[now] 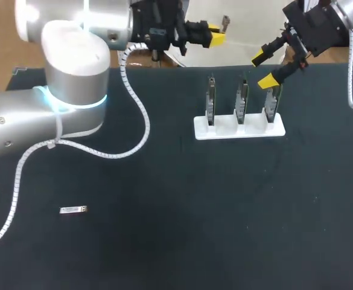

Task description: Pick up the optical module with the left hand, and insert it into the network port with the right hand.

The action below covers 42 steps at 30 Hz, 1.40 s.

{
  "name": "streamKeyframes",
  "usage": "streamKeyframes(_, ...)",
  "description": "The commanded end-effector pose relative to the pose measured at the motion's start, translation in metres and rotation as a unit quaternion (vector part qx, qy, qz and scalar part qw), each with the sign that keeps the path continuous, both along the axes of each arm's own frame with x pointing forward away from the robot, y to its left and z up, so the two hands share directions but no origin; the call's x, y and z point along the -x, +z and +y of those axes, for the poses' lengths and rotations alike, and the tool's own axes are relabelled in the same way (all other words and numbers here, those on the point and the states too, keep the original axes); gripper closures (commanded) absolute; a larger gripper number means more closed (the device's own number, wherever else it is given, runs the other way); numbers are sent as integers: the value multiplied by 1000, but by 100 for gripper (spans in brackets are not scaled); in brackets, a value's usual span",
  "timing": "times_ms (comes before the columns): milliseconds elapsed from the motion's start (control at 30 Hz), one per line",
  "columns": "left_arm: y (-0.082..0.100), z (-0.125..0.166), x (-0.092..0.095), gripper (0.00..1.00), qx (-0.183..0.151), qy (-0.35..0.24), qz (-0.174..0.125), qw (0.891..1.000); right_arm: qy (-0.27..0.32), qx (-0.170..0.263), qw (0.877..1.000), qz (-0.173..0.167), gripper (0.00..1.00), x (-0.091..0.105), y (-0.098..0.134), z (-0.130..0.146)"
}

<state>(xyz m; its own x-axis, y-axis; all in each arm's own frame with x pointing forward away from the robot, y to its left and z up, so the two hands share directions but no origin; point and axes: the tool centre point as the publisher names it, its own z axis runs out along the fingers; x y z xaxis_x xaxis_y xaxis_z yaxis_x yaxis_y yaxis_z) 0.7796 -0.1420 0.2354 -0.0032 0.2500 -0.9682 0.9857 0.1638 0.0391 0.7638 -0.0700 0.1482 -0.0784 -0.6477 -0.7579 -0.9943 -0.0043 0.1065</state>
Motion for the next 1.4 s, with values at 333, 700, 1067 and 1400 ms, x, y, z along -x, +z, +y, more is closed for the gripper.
streamKeyframes(333, -14, -27, 4, 100, 27, -10, 17, 999, -1, 0, 1000, -1, 0, 1, 0, 0)
streamKeyframes(700, -23, -41, 9, 100, 43, -21, 40, 998, -1, 0, 1000, -1, 0, 1, 0, 0)
streamKeyframes(1067, -32, -52, 19, 100, 44, -62, 37, 996, -1, 0, 1000, -1, 0, 1, 0, 0)
streamKeyframes(1400, -39, -58, 23, 100, 52, -61, 45, 996, -1, 0, 1000, -1, 0, 1, 0, 0)
